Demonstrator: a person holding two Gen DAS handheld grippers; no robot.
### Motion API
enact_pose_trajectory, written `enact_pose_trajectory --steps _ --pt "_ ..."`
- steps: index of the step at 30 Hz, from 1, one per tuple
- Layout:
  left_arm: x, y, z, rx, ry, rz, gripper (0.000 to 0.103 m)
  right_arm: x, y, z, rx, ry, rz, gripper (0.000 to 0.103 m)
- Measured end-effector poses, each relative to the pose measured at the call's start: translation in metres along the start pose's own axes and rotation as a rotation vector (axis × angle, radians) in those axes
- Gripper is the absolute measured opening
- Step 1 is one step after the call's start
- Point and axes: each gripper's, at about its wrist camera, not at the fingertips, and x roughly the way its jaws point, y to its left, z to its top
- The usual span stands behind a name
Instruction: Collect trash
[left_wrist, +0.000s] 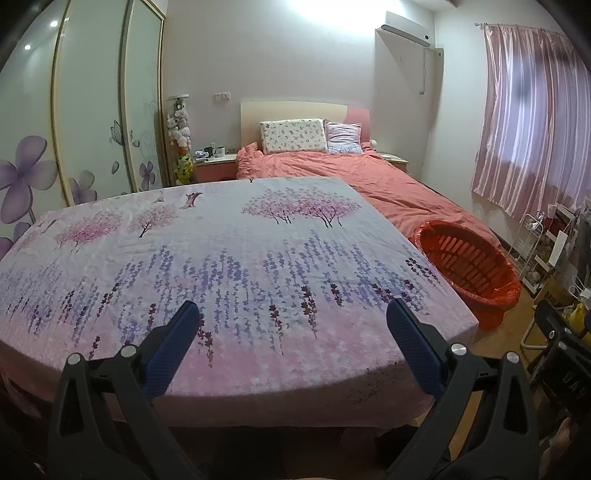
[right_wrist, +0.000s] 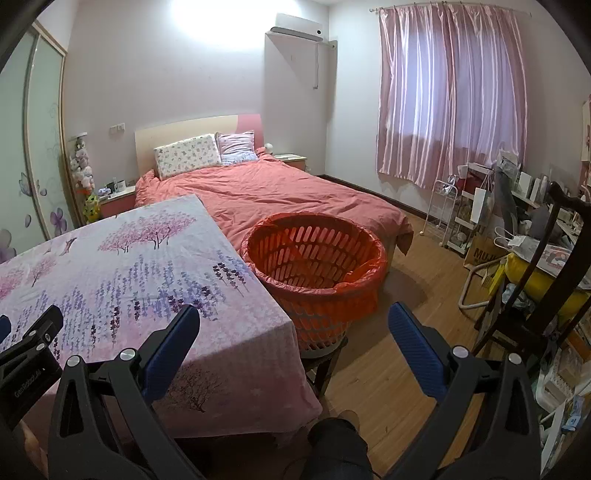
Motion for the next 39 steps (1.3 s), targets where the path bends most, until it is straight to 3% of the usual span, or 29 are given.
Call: enact_pose_trajectory --steps 39 --pt "-0.015 -0.007 0.004 0.009 -0.042 0.013 0.099 -0.005 -0.002 0.002 0.012 -0.003 0.007 0.101"
